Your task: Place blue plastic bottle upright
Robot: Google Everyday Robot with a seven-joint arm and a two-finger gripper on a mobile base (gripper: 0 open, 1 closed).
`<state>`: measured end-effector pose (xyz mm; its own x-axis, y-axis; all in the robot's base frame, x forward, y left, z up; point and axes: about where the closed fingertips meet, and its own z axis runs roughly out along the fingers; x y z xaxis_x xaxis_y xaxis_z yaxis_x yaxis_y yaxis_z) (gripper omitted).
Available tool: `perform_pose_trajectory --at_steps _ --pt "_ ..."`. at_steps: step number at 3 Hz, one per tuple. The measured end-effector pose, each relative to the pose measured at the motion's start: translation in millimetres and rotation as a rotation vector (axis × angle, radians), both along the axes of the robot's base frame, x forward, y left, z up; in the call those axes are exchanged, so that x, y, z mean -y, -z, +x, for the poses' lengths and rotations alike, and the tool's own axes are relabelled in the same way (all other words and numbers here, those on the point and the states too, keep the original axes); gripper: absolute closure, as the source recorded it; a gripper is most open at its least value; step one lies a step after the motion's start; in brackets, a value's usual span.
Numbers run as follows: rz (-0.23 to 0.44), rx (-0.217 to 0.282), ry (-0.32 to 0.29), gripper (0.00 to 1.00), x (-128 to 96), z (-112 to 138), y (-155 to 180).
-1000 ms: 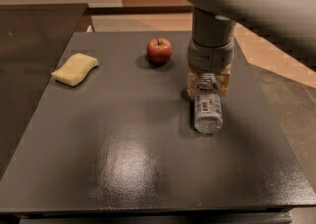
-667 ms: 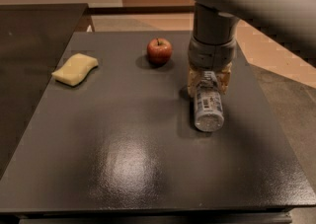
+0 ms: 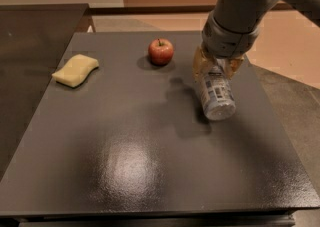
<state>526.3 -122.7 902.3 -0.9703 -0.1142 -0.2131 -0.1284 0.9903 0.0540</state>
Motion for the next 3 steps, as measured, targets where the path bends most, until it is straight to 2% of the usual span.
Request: perform_pose_trajectory --at_steps 2,3 --pt "0.151 0.272 -0.216 1.0 -3.8 0.3 -47.2" --pt "0.241 0.393 -0.287 1.0 -5.4 2.9 -65.2"
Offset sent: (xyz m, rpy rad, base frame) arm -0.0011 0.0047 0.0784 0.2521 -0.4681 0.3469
